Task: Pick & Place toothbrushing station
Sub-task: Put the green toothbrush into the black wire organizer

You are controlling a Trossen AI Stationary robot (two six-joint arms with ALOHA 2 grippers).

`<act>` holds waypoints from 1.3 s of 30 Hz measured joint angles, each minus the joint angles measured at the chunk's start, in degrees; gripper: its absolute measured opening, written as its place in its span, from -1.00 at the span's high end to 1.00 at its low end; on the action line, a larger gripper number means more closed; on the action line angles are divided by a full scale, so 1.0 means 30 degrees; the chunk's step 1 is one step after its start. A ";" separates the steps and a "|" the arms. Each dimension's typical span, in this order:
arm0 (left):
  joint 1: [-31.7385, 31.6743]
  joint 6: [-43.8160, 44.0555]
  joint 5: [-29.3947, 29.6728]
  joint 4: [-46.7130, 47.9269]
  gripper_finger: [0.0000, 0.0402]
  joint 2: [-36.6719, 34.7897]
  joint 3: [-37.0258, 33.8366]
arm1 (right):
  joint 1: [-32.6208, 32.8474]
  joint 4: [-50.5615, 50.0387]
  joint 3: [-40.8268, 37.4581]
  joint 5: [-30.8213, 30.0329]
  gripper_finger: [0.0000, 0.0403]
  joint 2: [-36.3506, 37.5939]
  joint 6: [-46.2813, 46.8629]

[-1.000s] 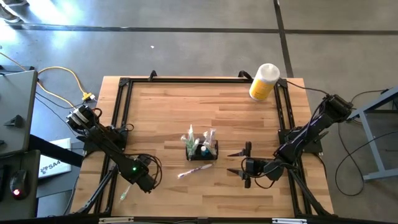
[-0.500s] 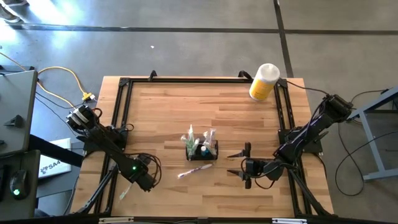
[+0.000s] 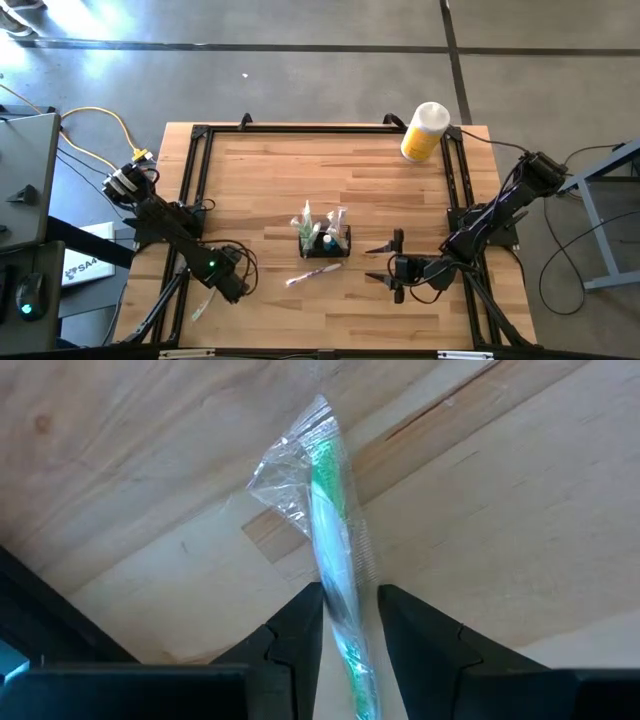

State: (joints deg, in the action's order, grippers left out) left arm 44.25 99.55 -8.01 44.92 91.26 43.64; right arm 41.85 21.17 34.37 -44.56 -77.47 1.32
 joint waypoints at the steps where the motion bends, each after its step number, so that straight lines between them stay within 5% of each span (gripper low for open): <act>1: 0.0002 -0.0002 0.0186 0.0069 0.46 0.0007 -0.0007 | 0.0000 0.0000 0.0000 0.0000 -0.26 0.0000 0.0004; 8: 0.0022 0.0213 0.0654 0.0176 0.49 0.0044 -0.0015 | 0.0000 -0.0015 0.0000 0.0000 -0.26 0.0000 0.0172; 16: 0.0036 0.1413 0.1538 0.0255 0.93 0.0058 0.0007 | 0.0000 -0.0102 0.0000 0.0000 -0.26 0.0000 0.0175; 26: 0.0044 0.1793 0.2122 0.0610 0.94 0.0146 0.0684 | 0.0000 -0.0277 0.0000 -0.0007 -0.26 0.0000 0.0168; 39: 0.0621 -0.0328 0.9535 1.0061 0.95 0.0197 0.9055 | 0.0000 0.0036 0.0000 -0.0007 -0.26 0.0007 0.0197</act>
State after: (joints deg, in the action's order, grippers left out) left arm 46.11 98.56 20.60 75.11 91.85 70.80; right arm 41.85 21.28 34.37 -44.58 -77.45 1.91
